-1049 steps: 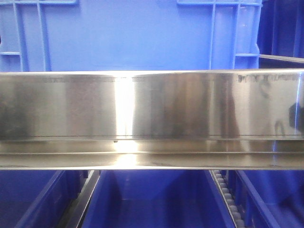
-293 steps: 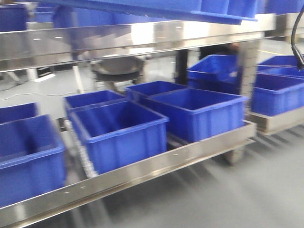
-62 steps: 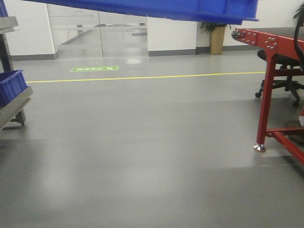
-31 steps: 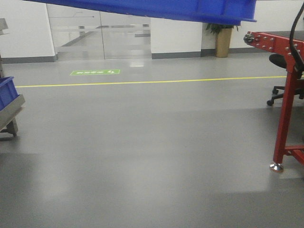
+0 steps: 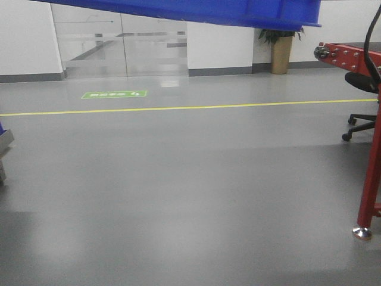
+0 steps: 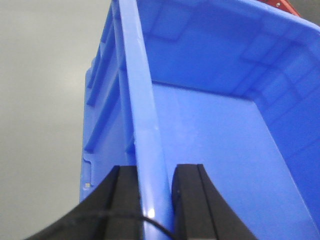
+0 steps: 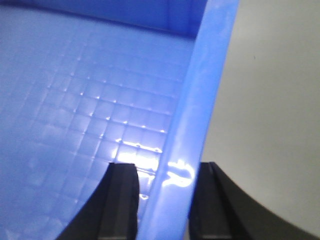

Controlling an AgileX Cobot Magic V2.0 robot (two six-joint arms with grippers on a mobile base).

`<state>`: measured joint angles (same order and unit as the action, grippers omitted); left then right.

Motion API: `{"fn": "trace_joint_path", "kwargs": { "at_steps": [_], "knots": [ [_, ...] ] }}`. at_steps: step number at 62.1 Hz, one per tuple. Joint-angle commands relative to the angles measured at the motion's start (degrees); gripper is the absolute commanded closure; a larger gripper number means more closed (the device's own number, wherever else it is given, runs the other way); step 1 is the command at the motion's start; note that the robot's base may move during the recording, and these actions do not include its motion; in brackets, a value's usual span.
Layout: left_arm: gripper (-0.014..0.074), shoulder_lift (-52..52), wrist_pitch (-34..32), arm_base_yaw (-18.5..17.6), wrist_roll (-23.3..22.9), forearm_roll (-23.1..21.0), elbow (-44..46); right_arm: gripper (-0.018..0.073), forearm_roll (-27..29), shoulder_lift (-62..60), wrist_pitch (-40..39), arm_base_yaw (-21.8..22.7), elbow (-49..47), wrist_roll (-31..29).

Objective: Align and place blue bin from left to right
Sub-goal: 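Drive across the floor toward the second rack carrying the bin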

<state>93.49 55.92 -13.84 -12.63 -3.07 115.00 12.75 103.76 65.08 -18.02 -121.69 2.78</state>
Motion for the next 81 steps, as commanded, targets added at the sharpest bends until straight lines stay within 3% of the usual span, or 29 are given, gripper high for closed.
{"fn": "trace_joint_path", "kwargs": {
  "at_steps": [1,81],
  "knots": [
    [0.0584,-1.56,-4.86,-1.83,0.60,-8.55,1.24,0.0624,5.87,-0.91,-6.80,-1.04,-0.99,1.82],
    [0.0584,-1.56,-4.86,-1.83,0.60,-8.55,1.24,0.0624,5.87,-0.91,-6.80,-1.04,-0.99,1.82]
  ]
}}
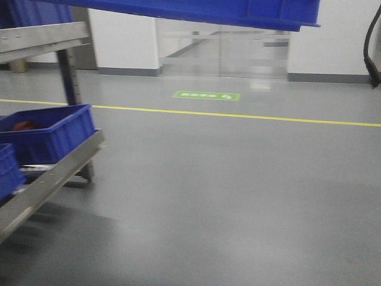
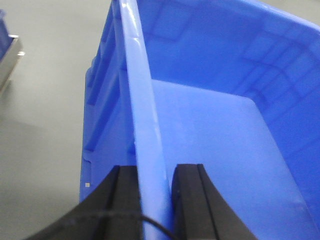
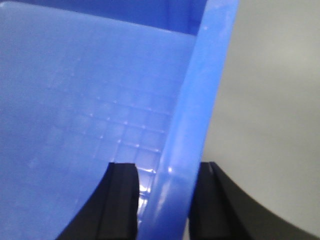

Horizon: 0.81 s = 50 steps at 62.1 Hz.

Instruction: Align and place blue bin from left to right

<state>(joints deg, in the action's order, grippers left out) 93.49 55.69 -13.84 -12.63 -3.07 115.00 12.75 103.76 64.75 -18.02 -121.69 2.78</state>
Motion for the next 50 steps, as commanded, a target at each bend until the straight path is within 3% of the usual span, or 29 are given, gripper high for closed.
{"fn": "trace_joint_path", "kwargs": {
  "at_steps": [1,50],
  "knots": [
    [0.0584,-1.56,-4.63,-1.83,0.60,-8.55,1.24,0.0624,5.87,-0.91,-6.47,-1.04,-0.99,1.82],
    [0.0584,-1.56,-4.63,-1.83,0.60,-8.55,1.24,0.0624,5.87,-0.91,-6.47,-1.04,-0.99,1.82]
  ]
}}
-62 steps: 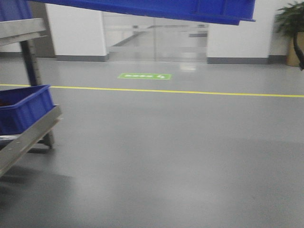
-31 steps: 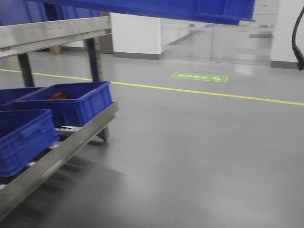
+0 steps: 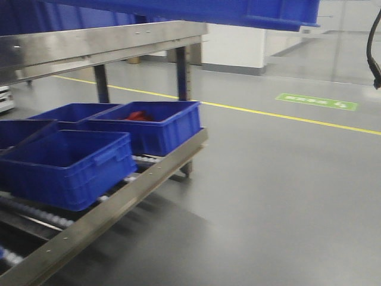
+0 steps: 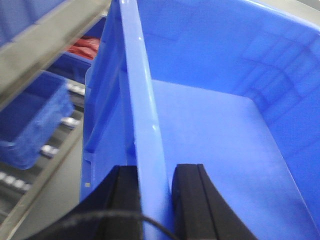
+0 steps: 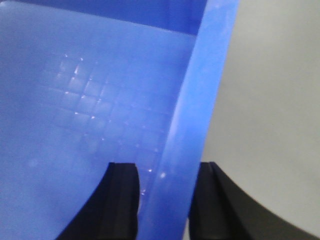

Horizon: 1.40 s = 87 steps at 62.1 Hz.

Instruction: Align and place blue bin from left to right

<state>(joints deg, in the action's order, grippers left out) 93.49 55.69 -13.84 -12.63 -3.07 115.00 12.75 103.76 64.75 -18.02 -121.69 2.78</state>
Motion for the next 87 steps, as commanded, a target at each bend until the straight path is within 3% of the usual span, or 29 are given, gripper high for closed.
{"fn": "trace_joint_path", "kwargs": {
  "at_steps": [1,87],
  "knots": [
    [0.0584,-1.56,-4.63,-1.83,0.60,-8.55,1.24,0.0624,5.87,-0.91,-6.47,-1.04,-0.99,1.82],
    [0.0584,-1.56,-4.63,-1.83,0.60,-8.11,1.24,0.0624,5.87,-0.91,-6.47,-1.04,-0.99,1.82]
  ]
}}
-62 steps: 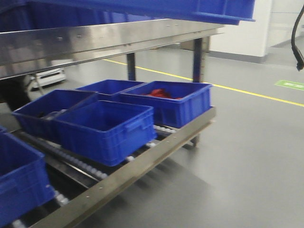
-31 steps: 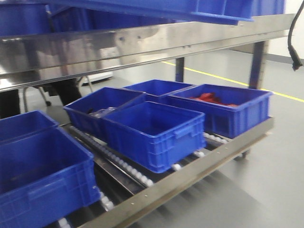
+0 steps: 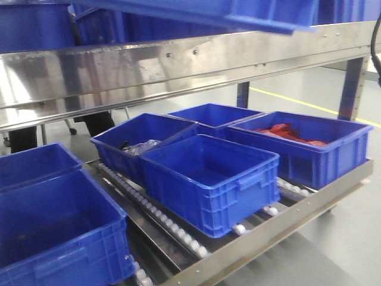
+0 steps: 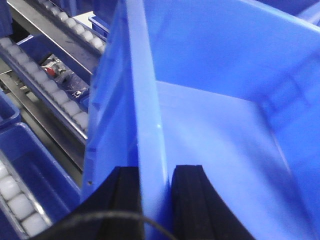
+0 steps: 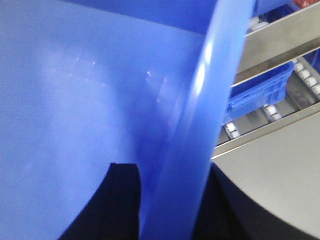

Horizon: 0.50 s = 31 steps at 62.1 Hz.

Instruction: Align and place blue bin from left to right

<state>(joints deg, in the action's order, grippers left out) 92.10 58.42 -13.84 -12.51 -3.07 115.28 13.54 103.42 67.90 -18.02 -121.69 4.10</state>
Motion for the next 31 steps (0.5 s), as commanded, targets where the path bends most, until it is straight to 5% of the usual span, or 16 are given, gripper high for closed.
{"fn": "trace_joint_path", "kwargs": {
  "at_steps": [1,31],
  "knots": [
    [0.0584,-0.17,-7.36,-1.83,0.49,-8.10,0.96,0.0624,5.08,-0.58,-9.62,-1.04,-0.99,0.50],
    [0.0584,0.17,-7.36,-1.83,0.49,-8.10,0.96,0.0624,5.08,1.02,-15.94,-1.04,-0.99,0.50]
  ]
}}
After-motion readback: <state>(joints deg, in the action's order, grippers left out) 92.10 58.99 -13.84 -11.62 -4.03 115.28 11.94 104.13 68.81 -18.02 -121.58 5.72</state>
